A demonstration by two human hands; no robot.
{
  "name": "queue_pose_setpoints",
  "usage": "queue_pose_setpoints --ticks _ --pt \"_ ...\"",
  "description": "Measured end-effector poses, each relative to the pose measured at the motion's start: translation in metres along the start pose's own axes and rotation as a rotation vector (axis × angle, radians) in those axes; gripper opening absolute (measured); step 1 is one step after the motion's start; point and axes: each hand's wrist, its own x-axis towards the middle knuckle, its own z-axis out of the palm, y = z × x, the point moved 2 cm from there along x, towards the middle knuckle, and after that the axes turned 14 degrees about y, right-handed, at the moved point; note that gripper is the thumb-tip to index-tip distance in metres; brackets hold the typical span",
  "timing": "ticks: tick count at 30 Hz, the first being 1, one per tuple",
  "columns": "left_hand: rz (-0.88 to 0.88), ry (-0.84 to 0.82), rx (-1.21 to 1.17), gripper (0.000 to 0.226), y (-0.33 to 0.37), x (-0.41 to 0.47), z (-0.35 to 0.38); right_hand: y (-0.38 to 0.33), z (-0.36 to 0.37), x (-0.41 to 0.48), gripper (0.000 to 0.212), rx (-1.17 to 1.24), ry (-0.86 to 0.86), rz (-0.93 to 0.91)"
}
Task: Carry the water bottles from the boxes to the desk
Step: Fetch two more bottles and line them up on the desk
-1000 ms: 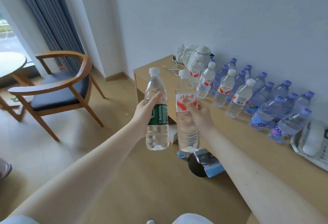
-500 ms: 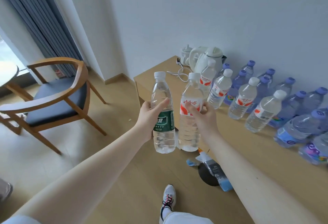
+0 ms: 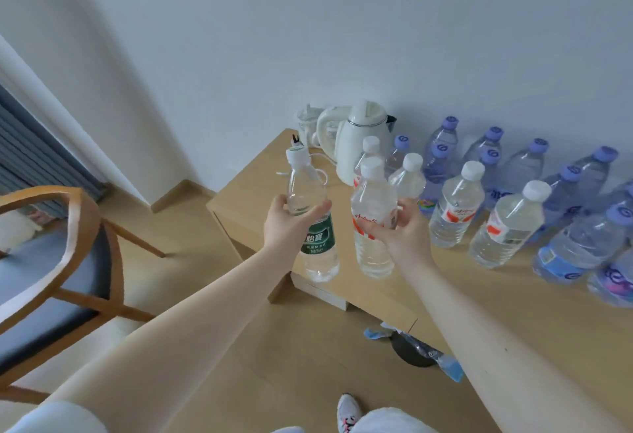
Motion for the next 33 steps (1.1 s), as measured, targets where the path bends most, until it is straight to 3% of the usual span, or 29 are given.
queue_pose_setpoints --ticks 5,13,22,33 --pt "0.114 -0.193 0.082 0.056 0.011 0.009 0.044 0.000 -0.032 0.010 0.039 -0.086 0.180 -0.050" --pt "0.185 -0.421 0.134 0.056 0.008 0.002 0.111 0.016 -0.075 0.012 0.053 -0.147 0.390 0.031" --pt "0.228 -0.499 0.255 0.071 -0.017 -0.016 0.172 0.054 -0.107 0.019 0.059 -0.137 0.510 0.138" --pt "0.354 -0.553 0.369 0.063 -0.025 -0.028 0.193 0.078 -0.116 0.028 0.060 -0.104 0.565 0.134"
